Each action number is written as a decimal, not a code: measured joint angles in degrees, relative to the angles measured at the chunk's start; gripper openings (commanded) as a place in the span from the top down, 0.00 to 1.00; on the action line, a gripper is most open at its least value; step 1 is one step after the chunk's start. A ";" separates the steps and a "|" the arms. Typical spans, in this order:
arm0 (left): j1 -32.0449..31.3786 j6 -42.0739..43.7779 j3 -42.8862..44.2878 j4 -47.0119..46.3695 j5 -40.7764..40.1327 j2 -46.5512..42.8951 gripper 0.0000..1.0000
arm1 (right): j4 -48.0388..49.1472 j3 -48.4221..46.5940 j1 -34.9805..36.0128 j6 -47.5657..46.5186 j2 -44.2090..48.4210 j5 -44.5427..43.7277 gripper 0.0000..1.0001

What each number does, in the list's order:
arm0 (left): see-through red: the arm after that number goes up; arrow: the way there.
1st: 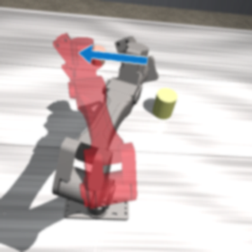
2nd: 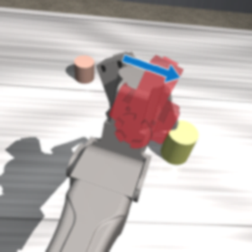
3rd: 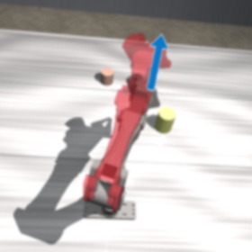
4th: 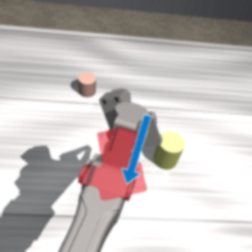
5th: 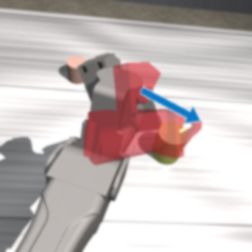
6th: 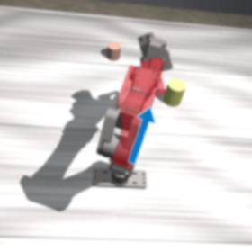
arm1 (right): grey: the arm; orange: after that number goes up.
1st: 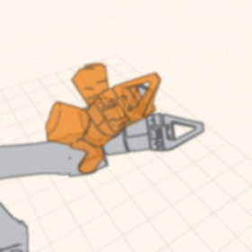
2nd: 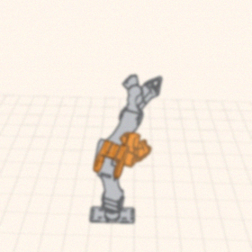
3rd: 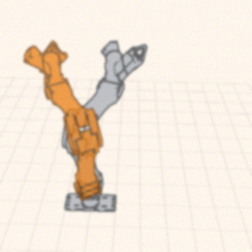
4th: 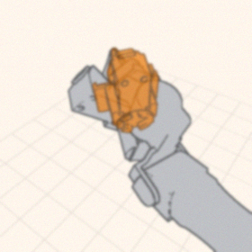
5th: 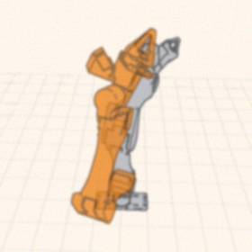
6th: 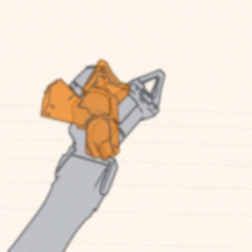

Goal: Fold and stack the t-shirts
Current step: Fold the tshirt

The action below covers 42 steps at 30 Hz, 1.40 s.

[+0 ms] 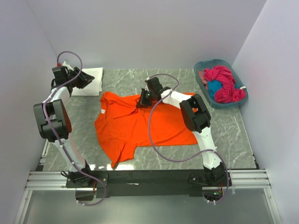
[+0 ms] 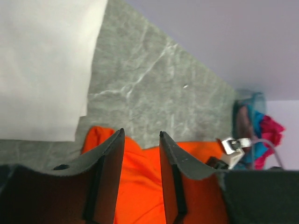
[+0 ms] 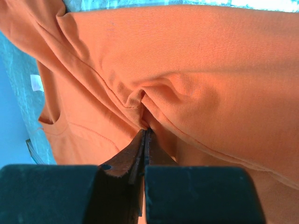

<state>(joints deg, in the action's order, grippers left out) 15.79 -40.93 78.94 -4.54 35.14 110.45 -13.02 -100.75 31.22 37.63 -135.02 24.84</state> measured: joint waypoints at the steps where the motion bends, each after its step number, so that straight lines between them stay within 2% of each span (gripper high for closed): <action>1: -0.39 1.81 1.51 2.82 -1.03 0.68 0.57 | 0.00 0.00 0.00 0.02 0.00 0.00 1.00; 6: -4.02 9.42 7.69 14.32 -6.84 6.23 0.54 | -0.02 0.00 0.00 0.02 0.00 -0.02 1.00; 10: -7.54 13.11 7.98 19.98 -10.40 8.68 0.50 | -0.13 0.00 0.00 0.00 0.09 -0.24 1.00; 17: -9.68 15.41 8.35 23.28 -12.26 9.55 0.50 | -0.22 0.00 -0.02 0.02 0.11 -0.28 1.00; 20: -9.90 15.37 9.38 23.39 -13.05 10.23 0.53 | -0.22 0.00 -0.02 0.02 0.11 -0.28 1.00; 21: -9.94 15.37 9.84 23.37 -13.20 10.62 0.56 | -0.22 0.00 -0.04 0.02 0.11 -0.26 1.00; 22: -9.94 15.30 10.25 23.39 -13.31 11.06 0.66 | -0.22 0.00 -0.02 0.02 0.11 -0.26 1.00; 24: -10.01 15.13 10.64 23.32 -13.35 11.76 0.77 | -0.22 0.00 -0.04 0.02 0.11 -0.26 1.00; 25: -10.01 15.10 10.78 23.32 -13.18 12.09 0.90 | -0.22 0.00 -0.04 0.02 0.11 -0.26 1.00; 27: -10.03 14.91 10.88 23.39 -12.76 12.50 0.99 | -0.24 0.00 -0.04 0.02 0.11 -0.24 1.00; 33: -10.12 15.15 11.82 23.69 -13.75 11.91 0.98 | -0.28 0.00 -0.28 0.07 0.11 -0.17 1.00; 36: -10.19 15.34 11.19 23.12 -16.41 9.84 0.83 | -0.26 0.00 -0.59 0.09 0.11 -0.17 1.00; 37: -10.27 15.45 10.93 23.06 -17.25 8.85 0.74 | -0.26 0.00 -0.68 0.09 0.11 -0.17 1.00; 38: -10.38 15.67 10.86 22.86 -18.29 8.04 0.70 | -0.31 0.00 -0.76 0.09 0.11 -0.15 1.00; 42: -10.40 16.33 10.88 21.99 -21.73 5.25 0.64 | -0.33 0.00 -1.18 0.22 0.11 -0.13 1.00</action>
<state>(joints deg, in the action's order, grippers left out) 5.39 -24.60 89.82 17.45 13.41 115.70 -13.34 -100.75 30.04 37.85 -134.91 24.71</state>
